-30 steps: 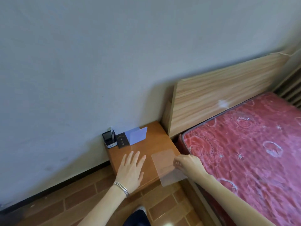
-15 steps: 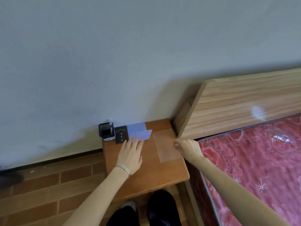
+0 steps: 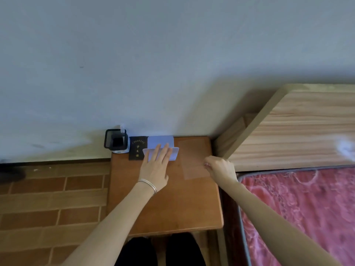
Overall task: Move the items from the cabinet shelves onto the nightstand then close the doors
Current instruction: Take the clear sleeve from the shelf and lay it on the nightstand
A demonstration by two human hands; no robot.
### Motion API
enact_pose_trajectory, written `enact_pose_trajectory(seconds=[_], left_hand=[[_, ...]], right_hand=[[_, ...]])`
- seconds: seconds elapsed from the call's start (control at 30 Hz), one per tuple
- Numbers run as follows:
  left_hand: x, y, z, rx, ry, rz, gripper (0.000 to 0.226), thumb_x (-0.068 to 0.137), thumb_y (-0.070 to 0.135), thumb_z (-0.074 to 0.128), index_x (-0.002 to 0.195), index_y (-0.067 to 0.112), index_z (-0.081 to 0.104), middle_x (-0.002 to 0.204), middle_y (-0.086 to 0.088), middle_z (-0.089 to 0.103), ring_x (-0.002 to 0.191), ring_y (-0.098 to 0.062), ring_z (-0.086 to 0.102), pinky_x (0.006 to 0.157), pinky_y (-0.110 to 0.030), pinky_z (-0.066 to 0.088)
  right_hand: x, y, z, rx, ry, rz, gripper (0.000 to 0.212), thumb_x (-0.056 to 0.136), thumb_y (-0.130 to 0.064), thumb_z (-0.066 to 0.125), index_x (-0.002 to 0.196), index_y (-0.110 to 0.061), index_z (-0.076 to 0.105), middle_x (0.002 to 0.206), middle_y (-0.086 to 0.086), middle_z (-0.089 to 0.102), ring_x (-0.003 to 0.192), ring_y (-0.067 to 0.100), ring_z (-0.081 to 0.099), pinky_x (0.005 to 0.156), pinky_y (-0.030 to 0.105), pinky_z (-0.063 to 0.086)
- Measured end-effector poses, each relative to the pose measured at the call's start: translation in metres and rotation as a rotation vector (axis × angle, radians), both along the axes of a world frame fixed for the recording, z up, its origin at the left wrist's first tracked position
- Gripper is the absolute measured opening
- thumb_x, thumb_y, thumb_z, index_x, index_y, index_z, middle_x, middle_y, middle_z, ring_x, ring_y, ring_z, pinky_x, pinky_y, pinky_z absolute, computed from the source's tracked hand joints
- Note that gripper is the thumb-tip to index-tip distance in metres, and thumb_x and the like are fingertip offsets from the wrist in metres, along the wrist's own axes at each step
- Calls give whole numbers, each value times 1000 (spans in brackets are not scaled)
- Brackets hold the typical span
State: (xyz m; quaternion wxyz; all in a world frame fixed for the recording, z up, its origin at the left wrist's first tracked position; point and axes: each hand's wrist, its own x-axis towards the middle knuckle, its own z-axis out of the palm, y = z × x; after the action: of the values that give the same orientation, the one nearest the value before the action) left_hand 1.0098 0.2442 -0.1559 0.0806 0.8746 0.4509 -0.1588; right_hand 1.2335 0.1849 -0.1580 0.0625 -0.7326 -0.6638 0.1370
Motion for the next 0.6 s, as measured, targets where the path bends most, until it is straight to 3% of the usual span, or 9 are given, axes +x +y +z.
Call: enact_pose_trajectory(seconds=[0.17,0.37,0.43,0.6], left_hand=[[-4,-7,-2,-9,-13,-3,83,90,34,49,148,15,-8,157,-3,-9,143,-25,-7,114,-49,12],[-4,-7,-3,-19,-41,14,85,88,34,51,148,16,-7,157,-3,-8,143,-25,-7,114,-50,11],[-3,-7,-2,5,-67,13,85,85,33,55,149,16,1,157,-4,-3,143,-26,-4,114,-51,11],[-6,-32,-8,112,-298,-63,78,63,20,75,135,8,47,146,-9,39,137,-30,28,105,-54,32]], right_hand=[[7,4,-20,-26,30,14,9,73,-9,70,76,-16,65,75,3,66,65,32,62,49,33,44],[7,7,-27,-218,-10,38,10,88,-23,57,93,-22,65,97,-3,66,89,23,61,66,31,43],[4,2,-29,-254,-1,12,11,89,-24,55,94,-24,64,98,-4,67,89,22,61,65,28,39],[-18,-28,-33,-313,66,-14,15,89,-25,53,96,-27,67,101,-8,68,90,19,62,67,28,44]])
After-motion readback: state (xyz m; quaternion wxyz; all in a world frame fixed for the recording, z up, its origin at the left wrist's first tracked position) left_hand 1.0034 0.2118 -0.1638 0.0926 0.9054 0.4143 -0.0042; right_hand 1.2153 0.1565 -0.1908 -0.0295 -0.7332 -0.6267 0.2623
